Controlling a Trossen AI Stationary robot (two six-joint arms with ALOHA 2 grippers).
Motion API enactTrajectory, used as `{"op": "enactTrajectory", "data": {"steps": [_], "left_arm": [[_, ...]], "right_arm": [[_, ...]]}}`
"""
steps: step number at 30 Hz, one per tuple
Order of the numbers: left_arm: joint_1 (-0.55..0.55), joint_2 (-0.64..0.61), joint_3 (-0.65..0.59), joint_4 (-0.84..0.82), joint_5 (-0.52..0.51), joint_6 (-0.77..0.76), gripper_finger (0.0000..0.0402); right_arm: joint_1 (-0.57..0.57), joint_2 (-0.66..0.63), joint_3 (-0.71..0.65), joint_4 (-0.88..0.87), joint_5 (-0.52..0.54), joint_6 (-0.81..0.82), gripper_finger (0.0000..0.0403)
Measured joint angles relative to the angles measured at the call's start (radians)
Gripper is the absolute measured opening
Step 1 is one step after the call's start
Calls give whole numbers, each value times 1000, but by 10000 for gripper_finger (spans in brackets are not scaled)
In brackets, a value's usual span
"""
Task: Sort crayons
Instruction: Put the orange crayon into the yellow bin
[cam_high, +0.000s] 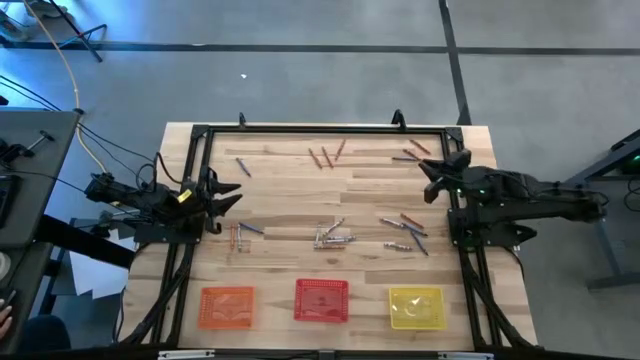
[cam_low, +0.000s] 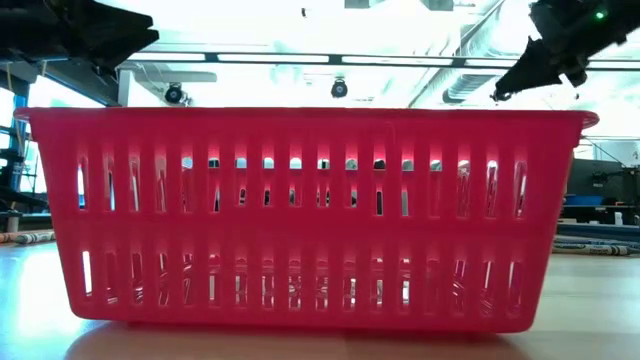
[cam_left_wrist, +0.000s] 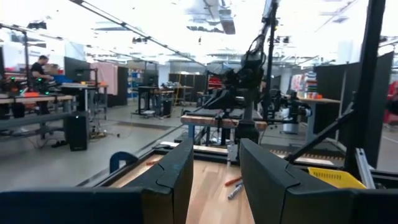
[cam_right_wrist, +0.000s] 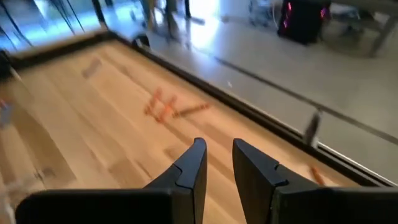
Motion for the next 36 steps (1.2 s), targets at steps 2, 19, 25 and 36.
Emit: {"op": "enactTrajectory", "data": {"steps": [2,19,25,36], "left_arm": [[0,0,0,1,-14,0,117],[0,0,0,8,-35,-2,117],[0,0,0,8,-35,-1,117],[0,0,0,7,-35,-1,117]], "right_arm": [[-25,87,60,-62,-20,14,73],[-416,605,476,-343,-351,-183,73],[-573,724,581,-440,-390,-230,73],[-816,980,583,-418,-438,-346,73]]}}
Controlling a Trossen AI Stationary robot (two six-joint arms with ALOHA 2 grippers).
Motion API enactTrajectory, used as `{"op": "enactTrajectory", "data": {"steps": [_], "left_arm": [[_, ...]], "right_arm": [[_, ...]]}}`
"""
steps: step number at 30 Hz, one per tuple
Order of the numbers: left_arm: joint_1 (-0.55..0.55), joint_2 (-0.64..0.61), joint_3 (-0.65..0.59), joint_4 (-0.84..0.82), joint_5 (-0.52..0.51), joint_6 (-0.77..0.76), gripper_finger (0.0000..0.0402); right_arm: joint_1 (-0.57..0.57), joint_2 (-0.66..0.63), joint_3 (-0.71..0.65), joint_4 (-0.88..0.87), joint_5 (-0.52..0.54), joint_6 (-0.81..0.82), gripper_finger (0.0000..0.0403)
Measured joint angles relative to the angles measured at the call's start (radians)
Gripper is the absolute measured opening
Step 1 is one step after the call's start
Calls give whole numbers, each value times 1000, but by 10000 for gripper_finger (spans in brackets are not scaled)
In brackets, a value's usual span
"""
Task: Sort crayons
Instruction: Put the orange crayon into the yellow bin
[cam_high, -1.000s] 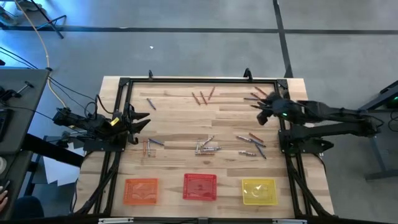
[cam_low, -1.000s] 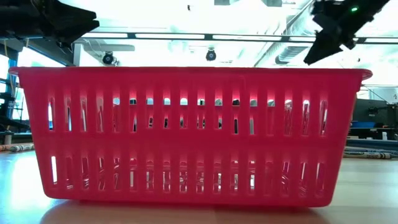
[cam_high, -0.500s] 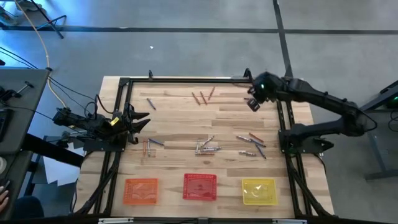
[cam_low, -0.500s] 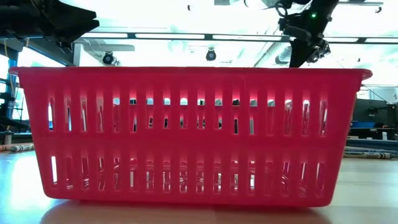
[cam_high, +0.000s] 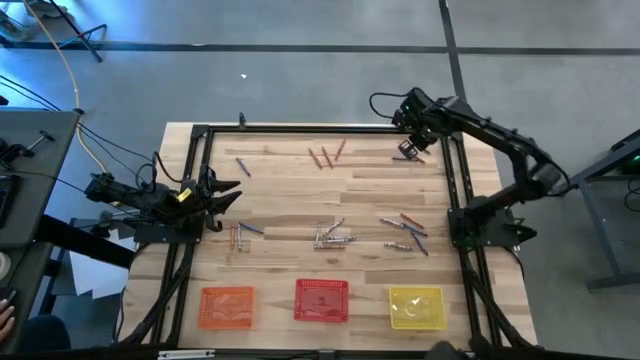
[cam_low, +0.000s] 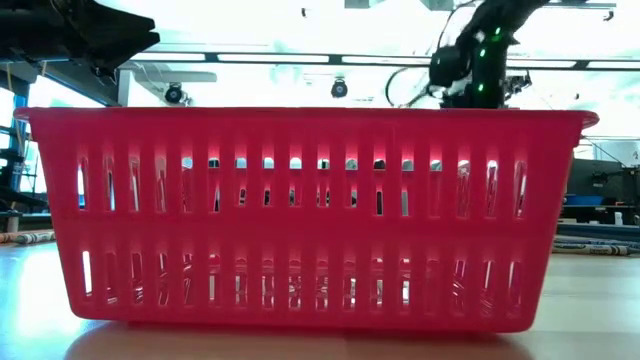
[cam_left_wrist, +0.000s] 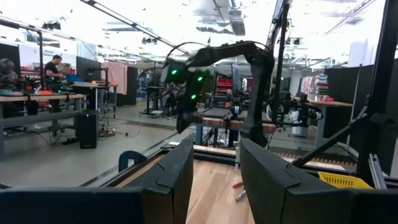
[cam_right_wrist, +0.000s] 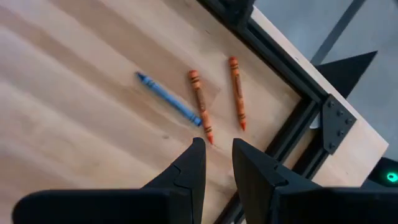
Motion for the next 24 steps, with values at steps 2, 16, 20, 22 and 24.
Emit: {"op": "enactTrajectory", "data": {"steps": [2,16,20,22,24], "left_arm": [[0,0,0,0,0,0,117],[0,0,0,0,0,0,117],[0,0,0,0,0,0,117],[0,0,0,0,0,0,117],[0,0,0,0,0,0,117]], "right_arm": [[-25,41,0,22,0,-18,73],[-181,260,-2,95,-7,-76,73],[-218,304,-2,98,-8,-103,73],[-230,318,-2,98,-12,-113,73],[-238,324,-2,98,-42,-131,73]]}}
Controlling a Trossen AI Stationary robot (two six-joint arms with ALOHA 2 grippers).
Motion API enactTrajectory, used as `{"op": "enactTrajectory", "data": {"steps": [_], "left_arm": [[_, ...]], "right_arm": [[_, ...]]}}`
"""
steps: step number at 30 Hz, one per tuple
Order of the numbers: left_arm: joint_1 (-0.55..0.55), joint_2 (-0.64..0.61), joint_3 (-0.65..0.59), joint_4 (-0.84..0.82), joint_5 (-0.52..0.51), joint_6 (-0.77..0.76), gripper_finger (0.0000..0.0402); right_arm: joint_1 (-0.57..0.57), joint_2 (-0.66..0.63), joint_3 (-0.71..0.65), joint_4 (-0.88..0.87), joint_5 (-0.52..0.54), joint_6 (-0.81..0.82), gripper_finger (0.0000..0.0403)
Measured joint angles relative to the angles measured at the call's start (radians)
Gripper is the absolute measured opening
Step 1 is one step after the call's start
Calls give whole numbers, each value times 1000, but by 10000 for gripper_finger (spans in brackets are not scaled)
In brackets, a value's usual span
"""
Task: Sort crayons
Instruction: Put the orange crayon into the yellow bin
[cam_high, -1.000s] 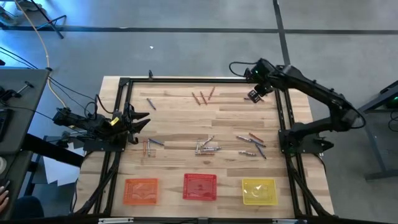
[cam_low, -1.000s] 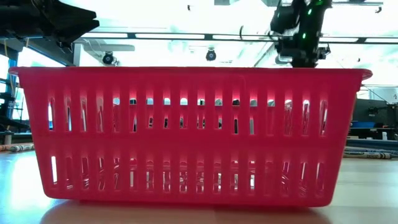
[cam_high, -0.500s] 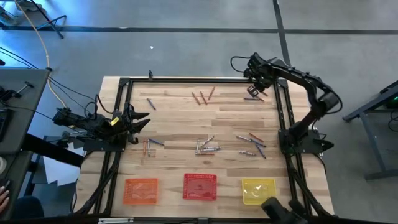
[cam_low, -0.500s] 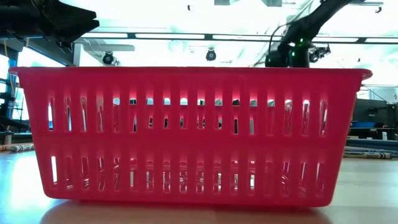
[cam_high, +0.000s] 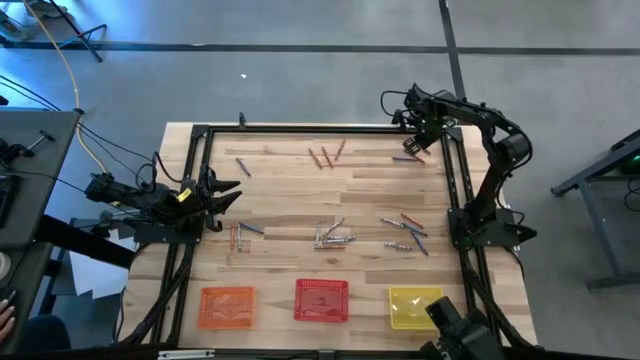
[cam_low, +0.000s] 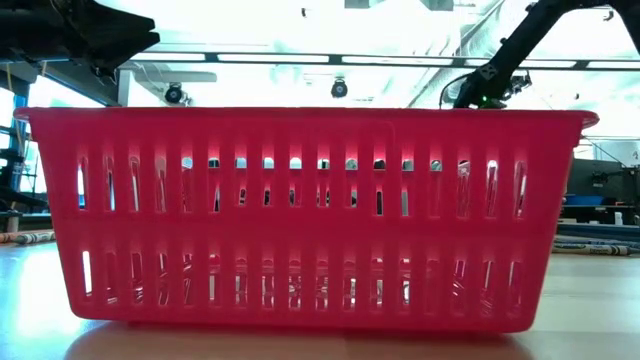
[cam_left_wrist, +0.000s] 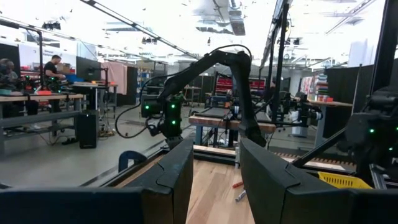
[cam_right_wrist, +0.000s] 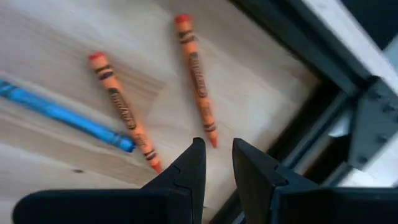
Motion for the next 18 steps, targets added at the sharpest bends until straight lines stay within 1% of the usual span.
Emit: {"op": "enactTrajectory", "data": {"steps": [4,11,18], "left_arm": [[0,0,0,0,0,0,117],[0,0,0,0,0,0,117],[0,0,0,0,0,-2,117]], "right_arm": [[-6,-1,0,12,-103,-29,73],[-5,-2,0,30,-111,-57,80],[-5,-2,0,30,-111,-74,116]]}}
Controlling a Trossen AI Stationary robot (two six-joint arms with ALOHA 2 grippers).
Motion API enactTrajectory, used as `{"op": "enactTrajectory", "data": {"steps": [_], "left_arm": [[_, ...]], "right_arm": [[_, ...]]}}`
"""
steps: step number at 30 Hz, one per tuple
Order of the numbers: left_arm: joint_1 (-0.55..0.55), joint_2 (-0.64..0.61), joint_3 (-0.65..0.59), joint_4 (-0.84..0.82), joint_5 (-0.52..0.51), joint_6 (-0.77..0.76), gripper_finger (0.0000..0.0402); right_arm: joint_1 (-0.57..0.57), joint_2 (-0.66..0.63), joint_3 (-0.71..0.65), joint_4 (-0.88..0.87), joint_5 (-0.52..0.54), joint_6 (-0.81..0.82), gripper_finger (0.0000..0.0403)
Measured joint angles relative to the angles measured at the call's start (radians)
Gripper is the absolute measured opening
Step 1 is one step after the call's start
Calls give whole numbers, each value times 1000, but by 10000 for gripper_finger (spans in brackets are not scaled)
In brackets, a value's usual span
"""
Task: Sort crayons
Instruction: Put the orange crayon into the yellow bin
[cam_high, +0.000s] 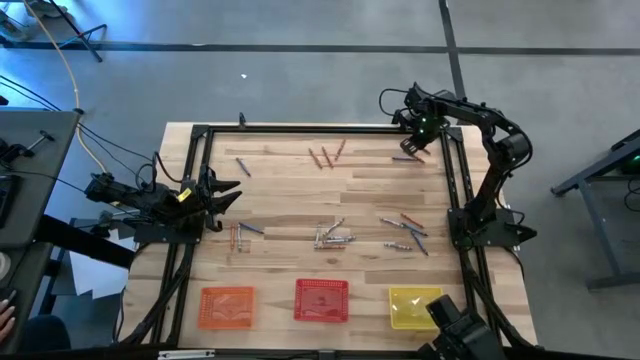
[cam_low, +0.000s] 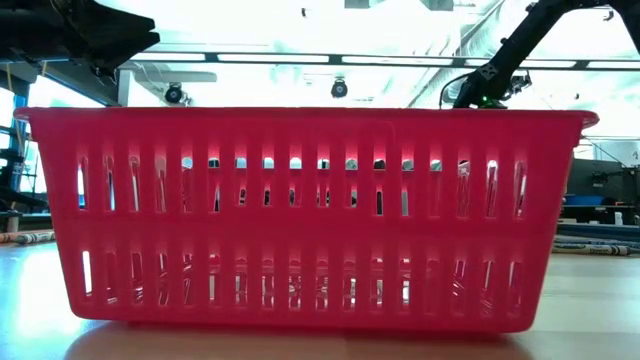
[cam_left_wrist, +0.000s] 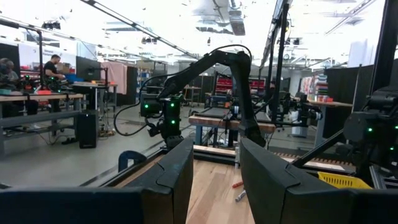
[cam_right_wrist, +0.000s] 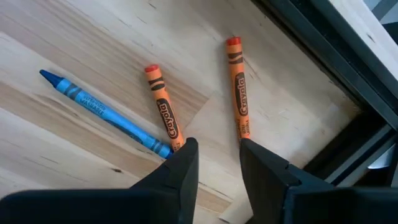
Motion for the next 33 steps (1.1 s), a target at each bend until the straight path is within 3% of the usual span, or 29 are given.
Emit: {"op": "enactTrajectory", "data": {"steps": [5,15,20,33], "left_arm": [[0,0,0,0,0,0,117],[0,0,0,0,0,0,117],[0,0,0,0,0,0,117],[0,0,0,-1,0,-17,117]], "right_arm": [[0,0,0,6,1,1,134],[30,0,0,12,12,-28,128],[49,0,0,113,16,-54,128],[33,105,0,113,59,-64,128]]}}
